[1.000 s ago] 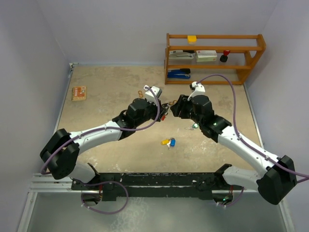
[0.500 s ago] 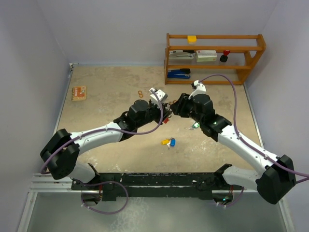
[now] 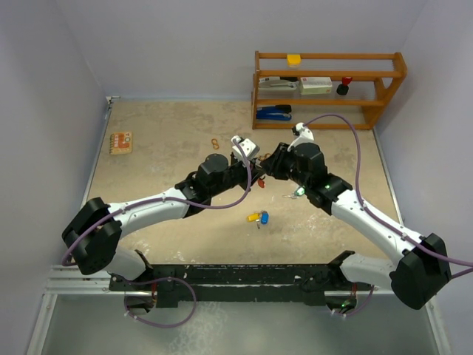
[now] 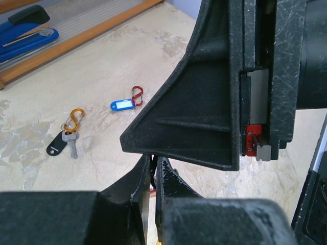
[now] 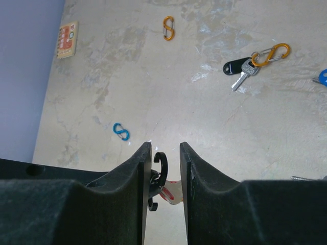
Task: Put the keys on the keyring
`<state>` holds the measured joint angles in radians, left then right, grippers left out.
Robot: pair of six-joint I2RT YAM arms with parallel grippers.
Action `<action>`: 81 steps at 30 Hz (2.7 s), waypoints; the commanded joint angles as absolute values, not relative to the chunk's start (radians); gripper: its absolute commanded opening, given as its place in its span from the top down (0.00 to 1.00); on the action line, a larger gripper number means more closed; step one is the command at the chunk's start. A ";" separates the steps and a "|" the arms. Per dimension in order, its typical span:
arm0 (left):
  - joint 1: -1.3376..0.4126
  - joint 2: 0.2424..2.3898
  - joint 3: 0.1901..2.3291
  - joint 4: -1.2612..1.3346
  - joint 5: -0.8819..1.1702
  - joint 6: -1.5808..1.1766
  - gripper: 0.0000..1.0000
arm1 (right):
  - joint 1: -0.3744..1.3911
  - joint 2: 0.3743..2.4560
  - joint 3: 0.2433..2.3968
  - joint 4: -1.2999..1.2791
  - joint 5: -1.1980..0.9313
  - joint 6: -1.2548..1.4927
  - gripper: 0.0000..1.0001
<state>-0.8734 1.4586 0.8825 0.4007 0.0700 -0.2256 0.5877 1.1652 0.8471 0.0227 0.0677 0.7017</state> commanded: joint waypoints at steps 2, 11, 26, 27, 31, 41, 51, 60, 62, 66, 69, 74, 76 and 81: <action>-0.882 1.425 0.884 0.494 0.067 -0.203 1.00 | 0.579 1.153 0.855 0.086 0.045 0.725 0.72; -0.885 1.426 0.877 0.509 0.069 -0.203 1.00 | 0.572 1.149 0.845 0.105 0.032 0.733 0.91; -0.885 1.427 0.871 0.517 0.082 -0.215 0.81 | 0.557 1.128 0.820 0.127 0.046 0.748 1.00; -0.885 1.428 0.874 0.513 0.093 -0.215 0.77 | 0.556 1.125 0.817 0.127 0.047 0.749 1.00; -0.885 1.422 0.865 0.512 0.124 -0.215 0.69 | 0.549 1.116 0.809 0.126 0.053 0.747 1.00; -0.885 1.339 0.806 0.489 0.082 -0.228 0.64 | 0.525 1.107 0.796 0.103 0.083 0.720 1.00; -0.884 1.258 0.842 0.339 -0.362 -0.359 0.50 | 0.522 1.111 0.789 0.080 0.151 0.646 1.00; -0.884 1.216 0.861 0.242 -0.552 -0.450 0.37 | 0.522 1.193 0.792 0.121 0.158 0.619 1.00; -0.882 1.207 0.860 0.230 -0.568 -0.455 0.35 | 0.519 1.216 0.787 0.141 0.156 0.616 1.00; -0.881 1.198 0.868 0.217 -0.608 -0.466 0.33 | 0.508 1.265 0.797 0.170 0.149 0.615 1.00; -0.881 1.194 0.868 0.212 -0.626 -0.467 0.31 | 0.502 1.302 0.803 0.191 0.137 0.617 1.00; -0.881 1.184 0.855 0.202 -0.624 -0.475 0.29 | 0.490 1.368 0.799 0.251 0.090 0.628 1.00; -0.881 1.180 0.854 0.195 -0.629 -0.477 0.29 | 0.486 1.400 0.793 0.282 0.068 0.634 1.00; -0.879 1.184 0.853 0.195 -0.640 -0.477 0.27 | 0.482 1.467 0.801 0.344 0.013 0.652 1.00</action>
<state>-0.8841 1.2076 0.8268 0.1921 -0.6144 -0.4622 0.4873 1.4368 0.7876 0.2386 0.0704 0.6373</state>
